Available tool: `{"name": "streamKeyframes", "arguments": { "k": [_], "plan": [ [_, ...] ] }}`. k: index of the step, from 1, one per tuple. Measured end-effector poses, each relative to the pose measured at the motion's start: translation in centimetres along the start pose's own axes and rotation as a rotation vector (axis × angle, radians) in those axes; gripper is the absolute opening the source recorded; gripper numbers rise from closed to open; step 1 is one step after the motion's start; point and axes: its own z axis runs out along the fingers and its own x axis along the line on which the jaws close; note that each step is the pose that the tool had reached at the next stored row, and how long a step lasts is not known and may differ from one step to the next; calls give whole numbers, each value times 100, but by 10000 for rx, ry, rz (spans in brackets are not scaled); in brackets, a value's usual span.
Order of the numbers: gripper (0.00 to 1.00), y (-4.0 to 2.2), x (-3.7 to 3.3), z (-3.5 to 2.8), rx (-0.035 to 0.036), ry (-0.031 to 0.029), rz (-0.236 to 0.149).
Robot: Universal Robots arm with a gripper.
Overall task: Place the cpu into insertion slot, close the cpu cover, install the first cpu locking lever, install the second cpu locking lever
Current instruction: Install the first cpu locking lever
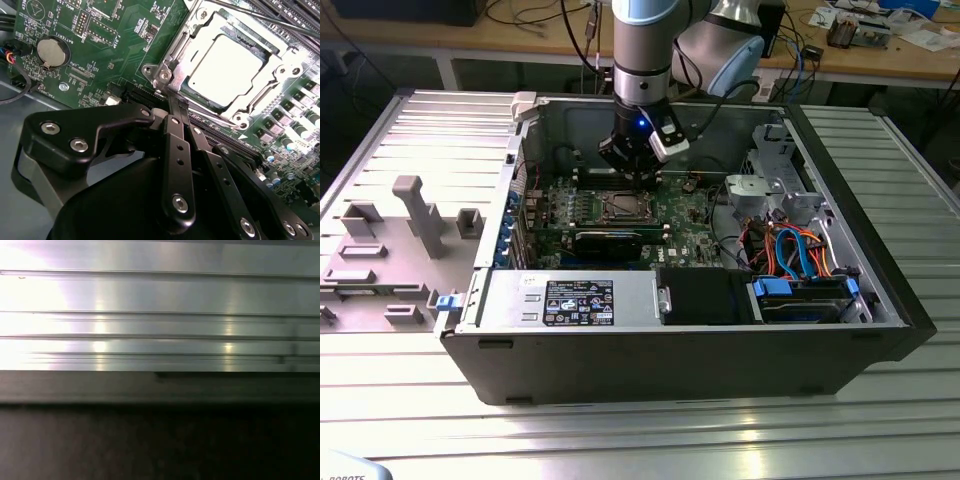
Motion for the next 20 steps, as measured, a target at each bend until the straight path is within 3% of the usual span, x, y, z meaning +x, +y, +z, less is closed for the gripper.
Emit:
{"name": "streamKeyframes", "arguments": {
  "k": [20],
  "plan": [
    [11,-12,1,17,46,2,-1]
  ]
}}
